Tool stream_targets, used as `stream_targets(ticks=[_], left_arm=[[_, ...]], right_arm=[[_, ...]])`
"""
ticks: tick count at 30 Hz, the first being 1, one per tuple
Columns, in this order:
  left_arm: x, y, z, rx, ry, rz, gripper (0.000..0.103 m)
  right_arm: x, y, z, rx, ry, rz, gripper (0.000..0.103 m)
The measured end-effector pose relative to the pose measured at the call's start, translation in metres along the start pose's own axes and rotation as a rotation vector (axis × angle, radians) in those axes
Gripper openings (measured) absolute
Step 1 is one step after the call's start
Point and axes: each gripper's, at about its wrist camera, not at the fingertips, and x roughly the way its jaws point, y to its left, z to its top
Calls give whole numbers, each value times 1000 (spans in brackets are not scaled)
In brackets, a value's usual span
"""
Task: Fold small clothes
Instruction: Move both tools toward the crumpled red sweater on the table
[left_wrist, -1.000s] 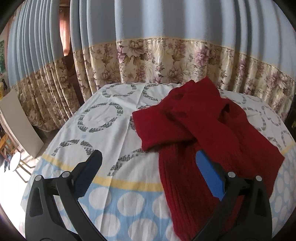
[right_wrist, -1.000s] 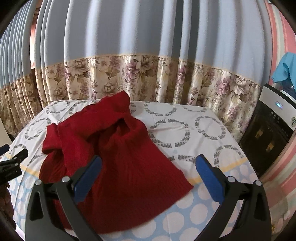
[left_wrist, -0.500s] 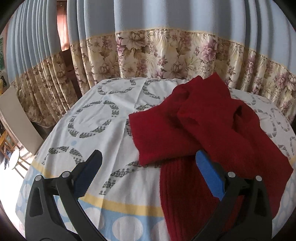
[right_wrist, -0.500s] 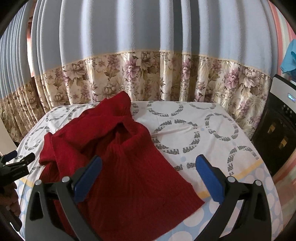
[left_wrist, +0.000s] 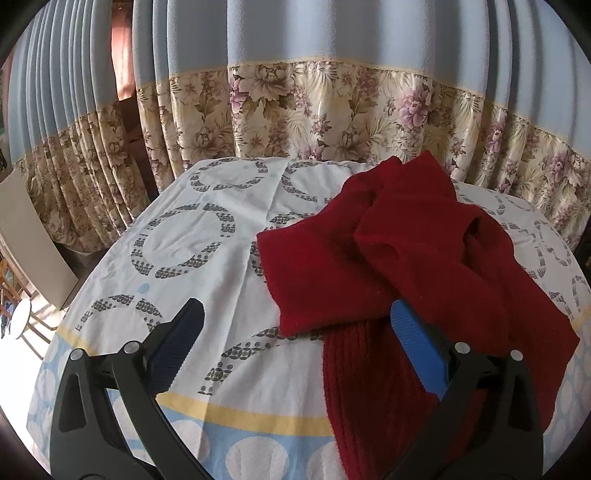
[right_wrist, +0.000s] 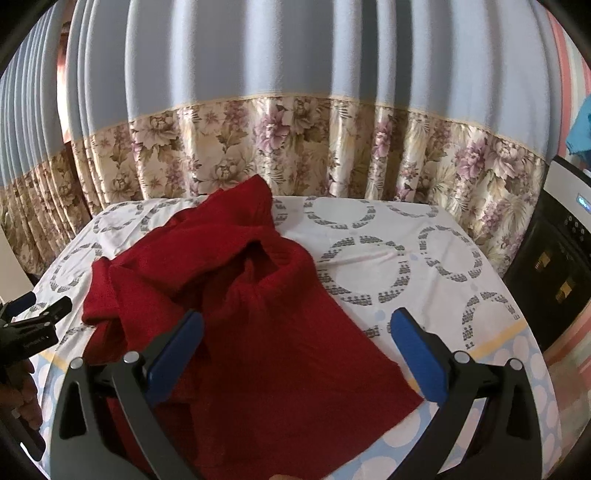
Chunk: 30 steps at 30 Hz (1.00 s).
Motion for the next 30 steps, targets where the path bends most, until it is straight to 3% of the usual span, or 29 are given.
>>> stream_targets(ticks=[6,13,24,30], left_arm=[[-2,8,-4,-23,-5,-4,100],[-3,11,-5,-25,-5,-4,100],[-3,10,-7,-5,-7,2,100],[4,12,0,1,-1,20,100]], right_arm=[[-6,14,4,-45,-11,-6,101],[2,3,3,17,18,-11,101],[10,7,3,1,28,-32,101],[12,21,10,-31,22,-4,101]])
